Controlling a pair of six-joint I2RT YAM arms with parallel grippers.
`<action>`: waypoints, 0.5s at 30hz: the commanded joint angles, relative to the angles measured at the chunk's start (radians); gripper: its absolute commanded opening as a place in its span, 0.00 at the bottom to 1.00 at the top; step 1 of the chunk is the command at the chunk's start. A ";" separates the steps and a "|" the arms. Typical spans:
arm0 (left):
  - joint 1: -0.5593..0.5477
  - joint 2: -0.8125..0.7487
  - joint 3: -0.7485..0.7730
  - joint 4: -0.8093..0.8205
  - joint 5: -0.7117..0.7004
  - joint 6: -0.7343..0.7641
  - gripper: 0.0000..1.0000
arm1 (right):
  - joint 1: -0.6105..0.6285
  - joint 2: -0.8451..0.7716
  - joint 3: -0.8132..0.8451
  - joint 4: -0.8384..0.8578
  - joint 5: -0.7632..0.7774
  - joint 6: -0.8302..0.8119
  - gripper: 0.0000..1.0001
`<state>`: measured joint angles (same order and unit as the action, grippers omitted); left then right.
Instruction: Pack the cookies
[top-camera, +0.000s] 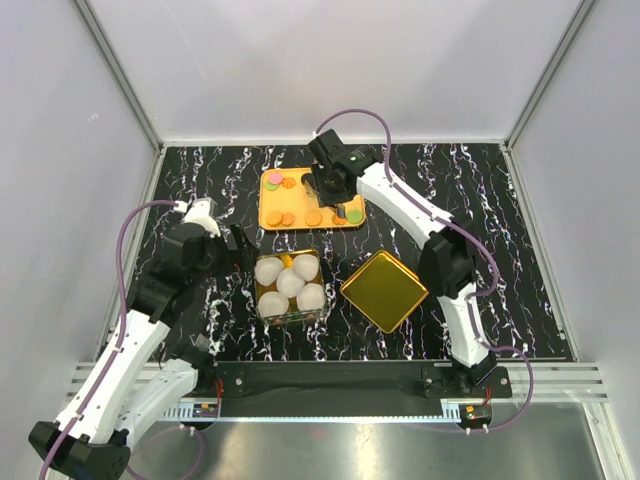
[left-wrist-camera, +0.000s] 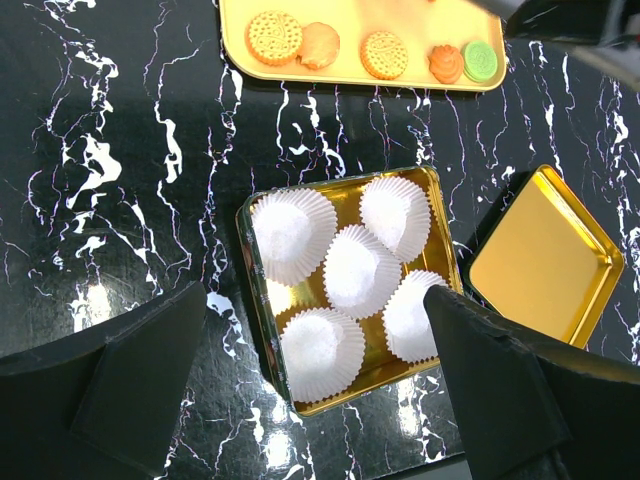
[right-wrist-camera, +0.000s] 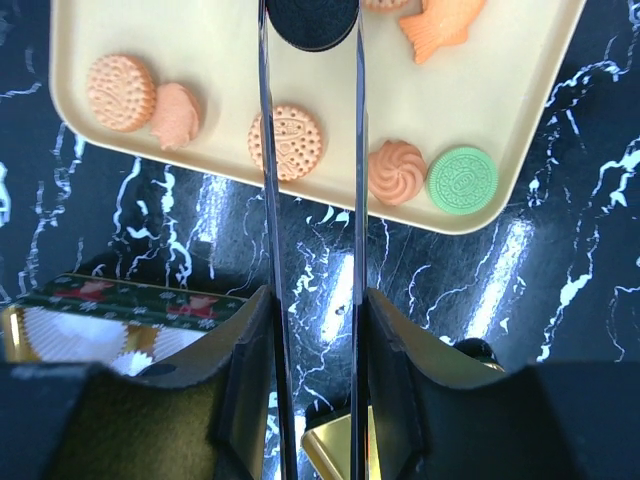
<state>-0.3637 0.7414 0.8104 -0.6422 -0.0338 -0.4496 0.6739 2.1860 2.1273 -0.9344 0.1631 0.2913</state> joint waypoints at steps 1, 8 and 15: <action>0.002 -0.002 0.009 0.022 -0.023 0.005 0.99 | 0.010 -0.121 0.000 0.009 0.004 -0.007 0.31; 0.002 0.000 0.012 0.018 -0.040 0.005 0.99 | 0.050 -0.239 -0.085 -0.004 -0.017 -0.004 0.31; 0.002 0.004 0.033 0.012 -0.074 0.014 0.99 | 0.170 -0.393 -0.272 -0.012 -0.039 0.026 0.31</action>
<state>-0.3637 0.7418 0.8104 -0.6575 -0.0685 -0.4488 0.7822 1.8851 1.9018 -0.9520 0.1539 0.2993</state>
